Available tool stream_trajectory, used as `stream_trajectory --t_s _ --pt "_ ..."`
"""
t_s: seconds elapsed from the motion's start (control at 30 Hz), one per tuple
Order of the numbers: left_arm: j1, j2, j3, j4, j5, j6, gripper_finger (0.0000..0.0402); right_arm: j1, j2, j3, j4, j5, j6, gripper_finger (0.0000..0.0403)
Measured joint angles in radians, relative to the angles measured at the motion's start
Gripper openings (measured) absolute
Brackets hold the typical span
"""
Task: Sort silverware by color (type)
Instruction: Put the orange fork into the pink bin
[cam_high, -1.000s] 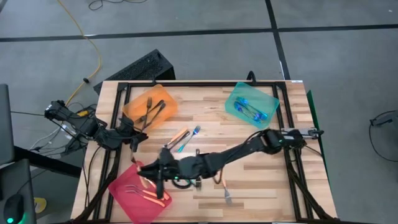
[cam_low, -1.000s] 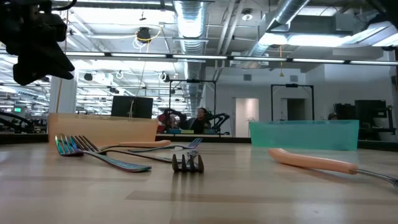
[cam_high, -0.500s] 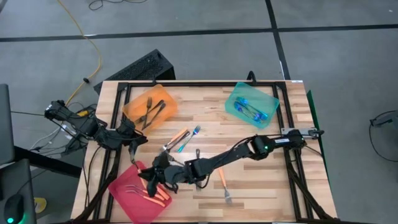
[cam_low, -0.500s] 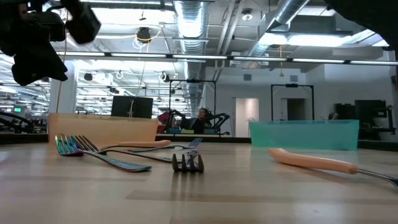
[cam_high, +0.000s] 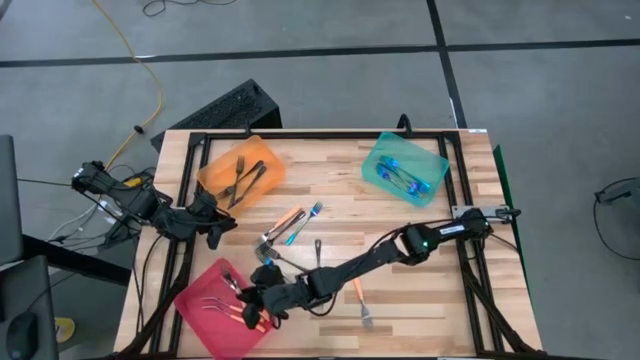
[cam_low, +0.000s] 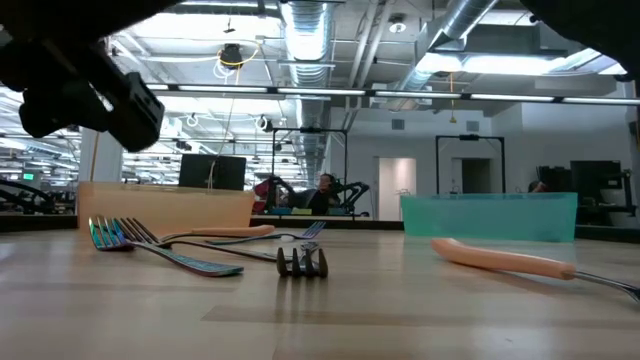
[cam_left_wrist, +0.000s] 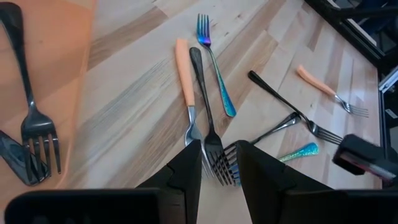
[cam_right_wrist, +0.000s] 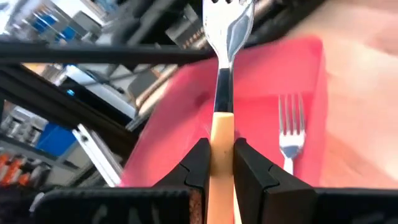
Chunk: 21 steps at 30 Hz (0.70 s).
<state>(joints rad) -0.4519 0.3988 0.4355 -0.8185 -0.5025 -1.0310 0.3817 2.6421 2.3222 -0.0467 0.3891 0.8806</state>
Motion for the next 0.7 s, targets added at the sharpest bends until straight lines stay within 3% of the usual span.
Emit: stream_trajectory --t_s 0.5,0.7 --pt "0.0 0.0 0.0 -0.003 -0.007 -0.002 0.0087 -0.02 -0.001 0.0 -0.14 -0.083 0.056 0.0069" --pt "0.0 0.0 0.0 -0.003 -0.018 -0.001 0.0087 -0.03 -0.001 0.001 -0.147 -0.191 0.028 0.0069"
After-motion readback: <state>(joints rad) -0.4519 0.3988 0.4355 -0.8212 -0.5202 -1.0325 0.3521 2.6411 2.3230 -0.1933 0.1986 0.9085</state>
